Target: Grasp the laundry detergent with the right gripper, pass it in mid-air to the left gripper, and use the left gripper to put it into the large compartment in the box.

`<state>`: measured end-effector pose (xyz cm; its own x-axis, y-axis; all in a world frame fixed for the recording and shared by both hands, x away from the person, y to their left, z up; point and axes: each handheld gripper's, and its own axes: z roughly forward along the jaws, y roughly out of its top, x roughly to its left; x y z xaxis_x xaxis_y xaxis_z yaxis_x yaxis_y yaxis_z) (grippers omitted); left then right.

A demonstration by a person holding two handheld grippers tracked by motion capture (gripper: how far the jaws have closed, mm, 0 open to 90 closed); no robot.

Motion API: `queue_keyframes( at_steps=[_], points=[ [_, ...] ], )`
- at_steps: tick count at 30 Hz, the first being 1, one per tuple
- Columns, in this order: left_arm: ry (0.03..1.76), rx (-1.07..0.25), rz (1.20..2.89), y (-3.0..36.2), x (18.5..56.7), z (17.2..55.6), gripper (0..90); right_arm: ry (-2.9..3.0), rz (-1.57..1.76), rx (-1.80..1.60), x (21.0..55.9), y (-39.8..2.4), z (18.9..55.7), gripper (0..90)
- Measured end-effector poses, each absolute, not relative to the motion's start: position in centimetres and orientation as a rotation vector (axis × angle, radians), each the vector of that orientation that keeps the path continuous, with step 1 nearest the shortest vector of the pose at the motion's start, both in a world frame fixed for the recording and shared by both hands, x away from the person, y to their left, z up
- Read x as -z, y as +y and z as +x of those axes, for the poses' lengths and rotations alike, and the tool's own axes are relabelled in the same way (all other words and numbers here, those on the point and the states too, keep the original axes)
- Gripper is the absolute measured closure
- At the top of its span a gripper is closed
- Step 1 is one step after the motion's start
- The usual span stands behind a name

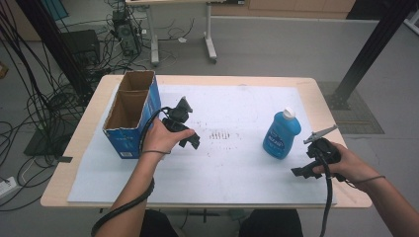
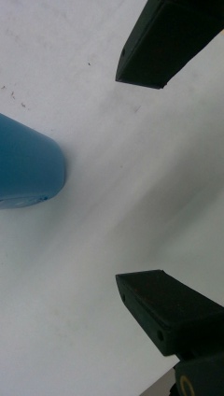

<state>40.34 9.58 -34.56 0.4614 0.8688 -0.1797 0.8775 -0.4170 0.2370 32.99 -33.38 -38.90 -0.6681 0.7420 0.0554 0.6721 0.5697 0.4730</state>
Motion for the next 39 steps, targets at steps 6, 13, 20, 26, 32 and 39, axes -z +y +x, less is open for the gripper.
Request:
queue_keyframes(
  at_steps=[6, 13, 20, 26, 32, 39],
  points=[
    [1.492, 0.043, 2.419, 9.5, 34.7, 40.2, 11.6, 2.632, 1.2, -0.73, 39.3, -33.7, 33.0, 4.3],
    [1.493, 0.049, 2.422, 9.5, 34.8, 40.1, 11.5, 2.599, 1.185, -0.785, 39.6, -33.9, 33.0, 4.2],
    [1.49, 0.051, 2.419, 9.6, 34.8, 40.0, 11.5, 2.567, 1.172, -0.851, 39.7, -33.9, 33.1, 4.1],
    [1.489, 0.058, 2.416, 9.6, 34.9, 39.9, 11.5, 2.547, 1.164, -0.884, 40.1, -33.9, 33.1, 4.1],
    [1.493, 0.056, 2.419, 9.6, 34.9, 39.9, 11.5, 2.515, 1.146, -0.965, 40.2, -33.8, 33.0, 4.1],
    [1.488, 0.053, 2.422, 9.5, 34.8, 39.8, 11.6, 2.486, 1.134, -1.029, 40.4, -33.9, 33.0, 4.1]
  ],
)
